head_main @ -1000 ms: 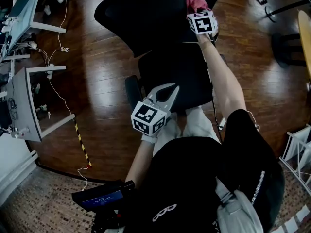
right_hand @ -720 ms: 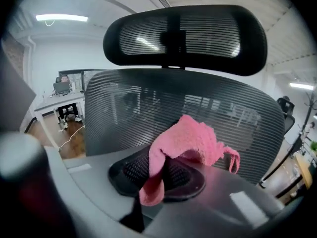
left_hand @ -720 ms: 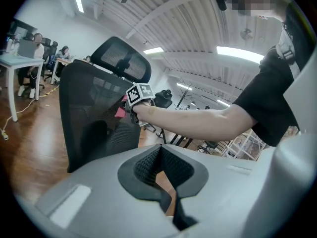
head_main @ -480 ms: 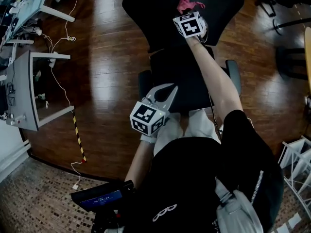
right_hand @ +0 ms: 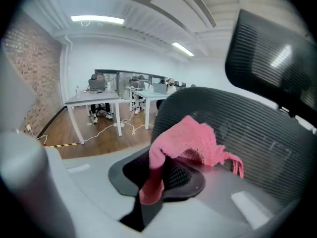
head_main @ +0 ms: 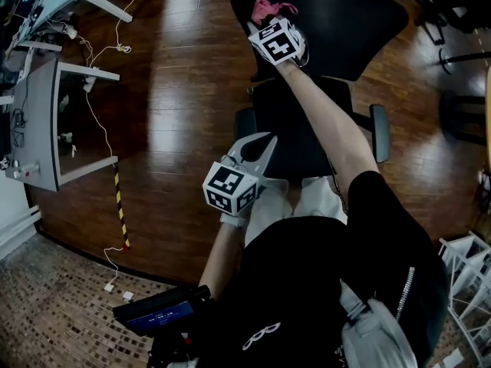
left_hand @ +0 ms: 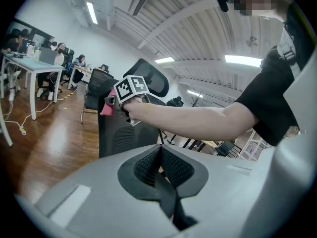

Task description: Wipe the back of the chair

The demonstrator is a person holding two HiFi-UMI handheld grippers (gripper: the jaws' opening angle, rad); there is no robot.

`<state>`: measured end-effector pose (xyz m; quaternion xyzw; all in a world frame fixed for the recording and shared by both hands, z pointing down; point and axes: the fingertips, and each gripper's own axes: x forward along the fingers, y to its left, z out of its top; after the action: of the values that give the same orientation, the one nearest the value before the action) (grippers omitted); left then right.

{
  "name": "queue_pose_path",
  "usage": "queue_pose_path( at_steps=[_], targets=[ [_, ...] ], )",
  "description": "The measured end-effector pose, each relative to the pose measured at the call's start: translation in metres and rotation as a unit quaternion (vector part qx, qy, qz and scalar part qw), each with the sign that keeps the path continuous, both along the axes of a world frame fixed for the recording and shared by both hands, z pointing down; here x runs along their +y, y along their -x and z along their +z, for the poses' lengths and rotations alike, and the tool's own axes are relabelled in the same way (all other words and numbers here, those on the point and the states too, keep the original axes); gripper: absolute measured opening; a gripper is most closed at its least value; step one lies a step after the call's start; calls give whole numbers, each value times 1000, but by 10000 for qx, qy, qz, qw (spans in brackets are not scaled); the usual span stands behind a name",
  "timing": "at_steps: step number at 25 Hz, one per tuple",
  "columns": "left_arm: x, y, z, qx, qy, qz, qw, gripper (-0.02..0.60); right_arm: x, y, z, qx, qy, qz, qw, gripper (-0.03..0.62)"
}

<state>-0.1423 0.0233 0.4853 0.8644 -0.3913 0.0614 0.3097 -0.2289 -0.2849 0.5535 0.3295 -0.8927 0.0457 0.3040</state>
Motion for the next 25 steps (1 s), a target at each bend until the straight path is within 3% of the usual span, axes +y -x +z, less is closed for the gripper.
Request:
queue_pose_path(
  at_steps=[9,13,20,25],
  targets=[
    [3,30,-3,45,-17,-381,9993,-8,31,96,-34,-231,-212,-1191,9924,44],
    [-3,33,-7,38,-47,-430,9991,-8,28,112,-46,-282,-316,-1353,9899,44],
    [-17,20,-14,13,-61,-324,9995,-8,-18,48,-55,-231,-351,-592,9974,44],
    [-31,-19,-15,-27,-52,-17,10000,-8,-41,-16,-56,-230,-376,-245,9987,44]
  ],
)
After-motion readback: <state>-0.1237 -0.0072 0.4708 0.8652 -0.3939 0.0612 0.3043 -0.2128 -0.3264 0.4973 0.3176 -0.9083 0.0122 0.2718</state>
